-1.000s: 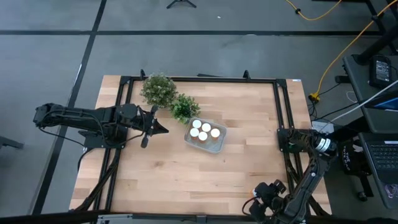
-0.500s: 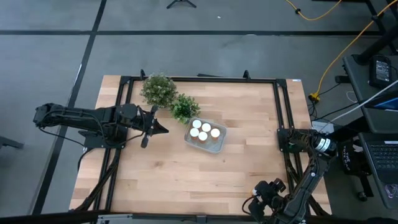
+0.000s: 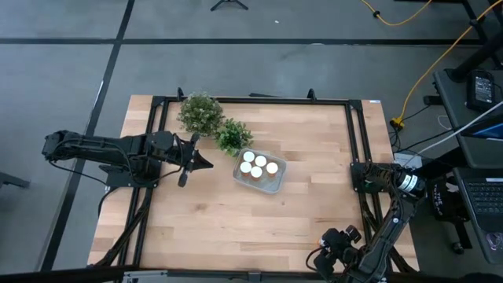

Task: Pick and place pill bottles into a basket
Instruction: Put the orange pill bottle into the grey bin

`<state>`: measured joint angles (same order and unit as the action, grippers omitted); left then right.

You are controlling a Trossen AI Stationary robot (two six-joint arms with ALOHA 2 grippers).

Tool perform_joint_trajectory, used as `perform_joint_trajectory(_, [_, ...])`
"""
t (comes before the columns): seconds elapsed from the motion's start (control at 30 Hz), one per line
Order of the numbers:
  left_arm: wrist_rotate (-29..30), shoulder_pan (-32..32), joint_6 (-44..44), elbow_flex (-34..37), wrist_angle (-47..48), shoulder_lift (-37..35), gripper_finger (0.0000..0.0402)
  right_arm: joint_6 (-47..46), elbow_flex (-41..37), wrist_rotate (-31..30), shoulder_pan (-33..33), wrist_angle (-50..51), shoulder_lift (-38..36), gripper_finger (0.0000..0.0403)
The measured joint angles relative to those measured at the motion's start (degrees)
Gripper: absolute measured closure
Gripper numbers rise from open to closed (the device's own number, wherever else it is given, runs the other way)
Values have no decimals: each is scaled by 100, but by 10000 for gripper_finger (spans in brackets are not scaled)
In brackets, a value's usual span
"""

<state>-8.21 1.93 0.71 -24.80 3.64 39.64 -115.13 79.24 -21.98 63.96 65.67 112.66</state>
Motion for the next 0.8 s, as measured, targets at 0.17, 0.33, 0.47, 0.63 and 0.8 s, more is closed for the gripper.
perform_joint_trajectory(0.17, [2,0,0,0,0,0,398,2,2,0,0,0,0,185])
perform_joint_trajectory(0.33, [0,1,0,0,0,0,392,2,2,0,0,-7,0,179])
perform_joint_trajectory(0.47, [0,-1,2,0,0,0,394,7,2,-59,0,-9,0,179])
perform_joint_trajectory(0.63, [0,-1,2,0,0,0,400,25,151,-343,0,122,0,179])
perform_joint_trajectory(0.8, [0,0,3,0,0,0,395,106,653,-487,1,702,0,178])
